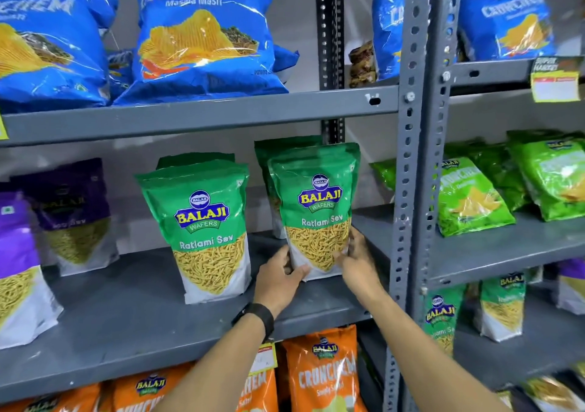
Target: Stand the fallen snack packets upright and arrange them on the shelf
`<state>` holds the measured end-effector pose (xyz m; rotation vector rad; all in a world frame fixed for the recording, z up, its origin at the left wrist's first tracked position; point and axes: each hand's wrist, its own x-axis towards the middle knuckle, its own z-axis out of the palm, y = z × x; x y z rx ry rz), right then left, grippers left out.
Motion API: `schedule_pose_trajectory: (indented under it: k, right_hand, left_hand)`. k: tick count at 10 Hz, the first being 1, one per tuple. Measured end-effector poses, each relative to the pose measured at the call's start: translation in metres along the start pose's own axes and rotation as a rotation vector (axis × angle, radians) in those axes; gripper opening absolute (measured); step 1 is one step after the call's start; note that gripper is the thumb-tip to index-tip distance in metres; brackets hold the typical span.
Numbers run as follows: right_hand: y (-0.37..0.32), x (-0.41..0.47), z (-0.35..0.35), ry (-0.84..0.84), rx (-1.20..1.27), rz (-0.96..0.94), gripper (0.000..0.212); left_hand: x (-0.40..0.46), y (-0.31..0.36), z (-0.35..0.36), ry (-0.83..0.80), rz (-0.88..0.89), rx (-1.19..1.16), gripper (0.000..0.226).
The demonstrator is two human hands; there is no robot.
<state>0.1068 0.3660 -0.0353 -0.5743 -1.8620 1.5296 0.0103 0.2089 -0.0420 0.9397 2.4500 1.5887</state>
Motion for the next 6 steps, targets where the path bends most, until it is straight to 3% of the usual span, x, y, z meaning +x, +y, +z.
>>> schedule_pose_trajectory:
  k: [3,4,5,6]
  right_hand:
    - [-0.001,-0.005,0.002,0.046,-0.137,-0.039,0.063]
    - [-0.003,-0.008,-0.001,0.005,-0.205,-0.03,0.07]
    - [-0.006,-0.024,-0.002,0.041,-0.322,-0.015,0.081]
    - [-0.002,-0.052,0.007,0.139,-0.439,-0.17,0.072]
  left_hand:
    - [-0.007,0.008,-0.003,-0.008,-0.035,0.044,0.069]
    - [-0.009,0.013,-0.008,-0.048,-0.061,0.052,0.065]
    - [-0.01,0.006,-0.017,-0.12,-0.058,-0.008,0.08]
    - [-0.03,-0.002,-0.033,-0.05,0.016,0.094,0.086]
